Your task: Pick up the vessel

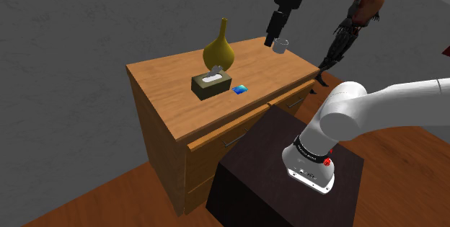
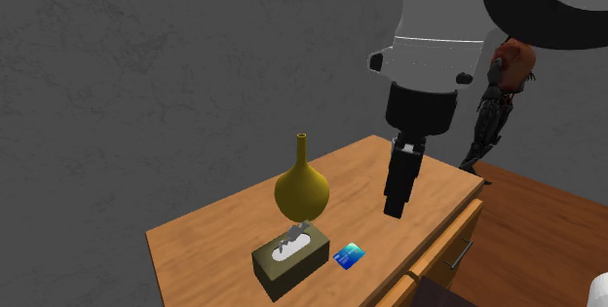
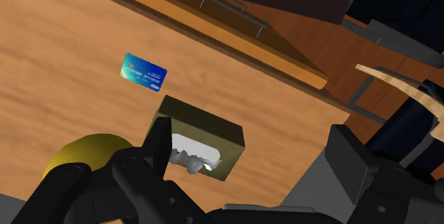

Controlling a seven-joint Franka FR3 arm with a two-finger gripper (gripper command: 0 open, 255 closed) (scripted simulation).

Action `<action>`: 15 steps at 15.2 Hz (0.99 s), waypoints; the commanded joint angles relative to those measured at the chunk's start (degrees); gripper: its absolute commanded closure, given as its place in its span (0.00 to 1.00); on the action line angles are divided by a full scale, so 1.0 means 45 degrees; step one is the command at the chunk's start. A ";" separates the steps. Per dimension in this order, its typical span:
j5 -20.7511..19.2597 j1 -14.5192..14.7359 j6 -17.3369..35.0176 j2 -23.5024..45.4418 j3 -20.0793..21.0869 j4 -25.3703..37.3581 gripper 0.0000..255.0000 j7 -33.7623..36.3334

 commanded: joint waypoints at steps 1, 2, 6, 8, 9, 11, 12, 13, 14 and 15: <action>0.0000 0.0000 0.0000 0.0000 0.0000 0.0000 0.00 0.0000; -0.0085 -0.0066 0.0294 0.0426 -0.0109 0.0152 0.00 -0.0091; -0.0359 -0.0300 0.1361 0.2173 -0.0533 0.0919 0.00 -0.0437; -0.0456 -0.0397 0.1823 0.3063 -0.0740 0.1394 0.00 -0.0601; -0.0494 -0.0442 0.2034 0.3512 -0.0841 0.1655 0.00 -0.0683; -0.0546 -0.0524 0.2418 0.4413 -0.1043 0.2220 0.00 -0.0846; -0.0561 -0.0562 0.2589 0.4866 -0.1143 0.2525 0.00 -0.0928; -0.0568 -0.0600 0.2747 0.5320 -0.1240 0.2845 0.00 -0.1011; -0.0567 -0.0635 0.2891 0.5776 -0.1338 0.3180 0.00 -0.1095; -0.0558 -0.0670 0.3021 0.6233 -0.1434 0.3530 0.00 -0.1180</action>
